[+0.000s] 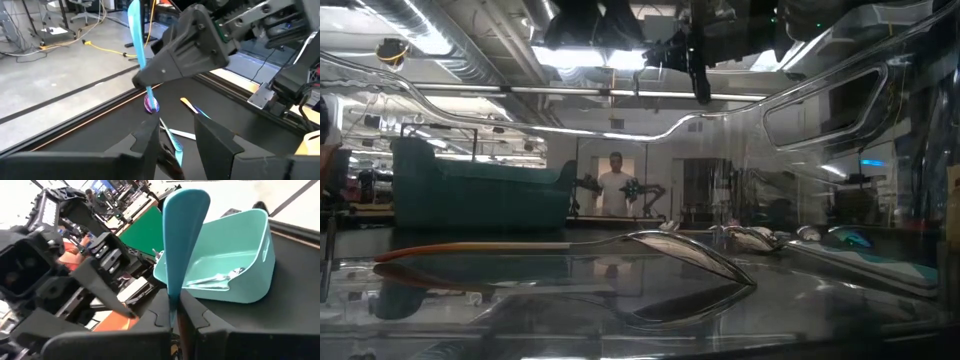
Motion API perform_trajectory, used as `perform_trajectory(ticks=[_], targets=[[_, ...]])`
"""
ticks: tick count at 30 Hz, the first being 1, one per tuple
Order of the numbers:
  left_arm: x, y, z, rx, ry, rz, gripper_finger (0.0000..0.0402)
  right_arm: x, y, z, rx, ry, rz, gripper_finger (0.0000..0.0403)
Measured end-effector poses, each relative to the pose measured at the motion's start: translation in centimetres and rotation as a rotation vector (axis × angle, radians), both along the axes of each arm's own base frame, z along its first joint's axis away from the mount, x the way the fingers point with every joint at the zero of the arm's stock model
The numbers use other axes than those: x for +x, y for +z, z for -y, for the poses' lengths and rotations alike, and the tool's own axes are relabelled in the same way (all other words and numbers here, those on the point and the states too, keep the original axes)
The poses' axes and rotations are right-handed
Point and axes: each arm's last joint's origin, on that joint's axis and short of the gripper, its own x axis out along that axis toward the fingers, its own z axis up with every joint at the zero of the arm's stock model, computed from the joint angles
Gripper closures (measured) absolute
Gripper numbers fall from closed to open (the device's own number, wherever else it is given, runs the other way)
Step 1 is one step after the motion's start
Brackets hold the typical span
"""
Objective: Sort silverware by color (type)
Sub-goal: Put the blue spoon into the orange bin
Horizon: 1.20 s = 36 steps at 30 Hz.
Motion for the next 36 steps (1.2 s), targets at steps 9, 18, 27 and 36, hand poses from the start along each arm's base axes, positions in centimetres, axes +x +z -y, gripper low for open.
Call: perform_trajectory(ticks=[9, 18, 27, 36], targets=[[0.2, -0.1, -2.0, -0.041, -0.023, -0.002, 0.0285, 0.2, 0.0, -0.6, 0.039, 0.026, 0.001, 0.0403], [0.3, -0.1, -2.7, -0.069, -0.059, -0.001, 0.0285, 0.5, 0.1, -1.5, 0.025, 0.025, 0.006, 0.0403], [0.2, -0.3, -2.7, -0.075, -0.07, -0.021, 0.0285, 0.6, 0.8, -1.5, 0.003, 0.054, 0.082, 0.0403], [0.3, -0.2, -2.7, -0.073, -0.07, -0.018, 0.0285, 0.6, 0.7, -1.5, 0.005, 0.063, 0.069, 0.0403]])
